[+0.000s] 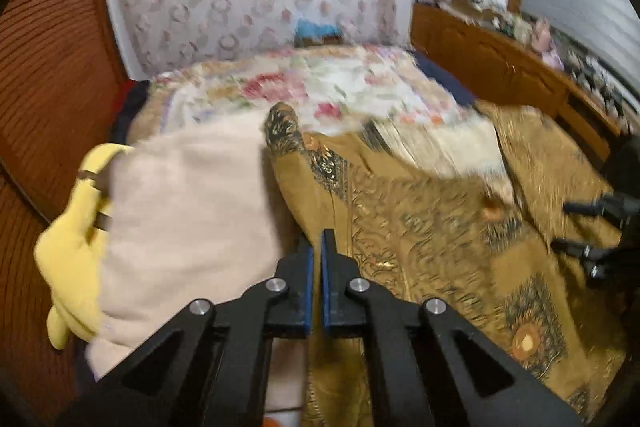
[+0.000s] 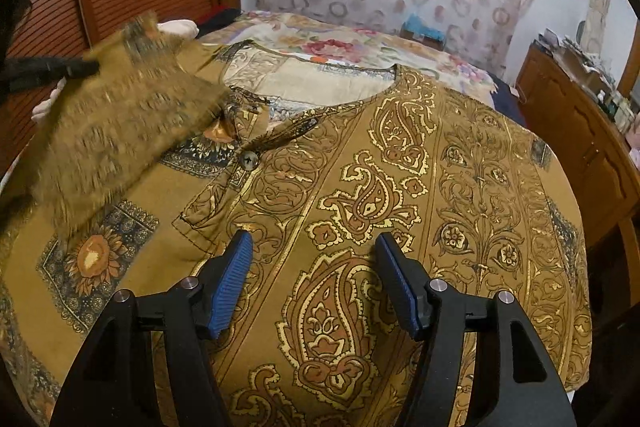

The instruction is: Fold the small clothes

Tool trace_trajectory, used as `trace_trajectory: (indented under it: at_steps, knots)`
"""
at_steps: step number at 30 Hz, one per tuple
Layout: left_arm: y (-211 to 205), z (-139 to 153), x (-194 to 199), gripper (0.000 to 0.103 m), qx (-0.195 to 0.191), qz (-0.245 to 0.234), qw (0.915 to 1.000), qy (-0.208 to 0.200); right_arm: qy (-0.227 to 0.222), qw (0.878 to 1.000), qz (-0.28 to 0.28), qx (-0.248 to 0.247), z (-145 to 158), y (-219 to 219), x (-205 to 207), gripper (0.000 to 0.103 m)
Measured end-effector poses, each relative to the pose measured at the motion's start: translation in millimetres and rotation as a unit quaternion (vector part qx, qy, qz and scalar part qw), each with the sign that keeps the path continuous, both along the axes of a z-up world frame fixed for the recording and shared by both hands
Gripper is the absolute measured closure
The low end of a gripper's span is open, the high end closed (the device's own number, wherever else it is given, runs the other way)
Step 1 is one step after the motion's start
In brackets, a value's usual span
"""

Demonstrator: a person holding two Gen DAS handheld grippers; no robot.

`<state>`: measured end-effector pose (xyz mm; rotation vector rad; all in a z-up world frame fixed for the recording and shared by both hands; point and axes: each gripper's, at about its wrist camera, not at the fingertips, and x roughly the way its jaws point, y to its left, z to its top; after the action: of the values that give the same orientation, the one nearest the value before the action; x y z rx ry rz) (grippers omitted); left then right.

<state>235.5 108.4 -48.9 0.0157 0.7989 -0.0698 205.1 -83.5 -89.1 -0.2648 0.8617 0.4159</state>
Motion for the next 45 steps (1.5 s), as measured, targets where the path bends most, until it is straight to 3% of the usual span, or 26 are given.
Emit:
trace_trajectory:
  at_steps: [5,12,14,16,19,25,31,35,41,45]
  knots:
    - [38,10,8,0.101,-0.026,0.004,0.9996,0.006,-0.002,1.0,0.0,-0.003,-1,1,1,0.038]
    - [38,1,7,0.096,-0.033,-0.02,0.9991,0.014,0.0,1.0,-0.001,0.0,-1,-1,3,0.037]
    - [39,1,4,0.091,-0.025,-0.018,0.9995,0.011,0.001,1.0,-0.001,0.001,-1,-2,4,0.037]
    - [40,4,-1,0.074,-0.026,-0.02,0.9994,0.005,0.002,1.0,-0.001,0.002,-1,-2,4,0.037]
    - [36,9,-9,0.069,-0.025,-0.029,0.9993,-0.005,0.002,1.0,-0.001,0.002,-1,-2,4,0.037]
    - [-11,7,-27,0.063,-0.016,-0.075,0.9971,-0.006,0.003,1.0,-0.002,0.003,-1,-2,4,0.037]
    - [-68,-20,-36,0.062,-0.031,-0.114,0.9928,0.02,0.003,1.0,-0.002,0.004,-1,-2,4,0.037]
    - [-98,-36,-39,0.062,-0.012,-0.133,0.9905,0.033,0.002,1.0,-0.002,0.003,-1,-2,4,0.037]
    - [-118,-48,-43,0.061,-0.003,-0.15,0.9877,0.045,-0.01,1.0,-0.02,0.022,8,-19,4,0.037]
    - [-124,-54,-46,0.06,0.02,-0.149,0.9878,0.042,-0.038,0.998,-0.046,0.021,28,-58,-3,0.037]
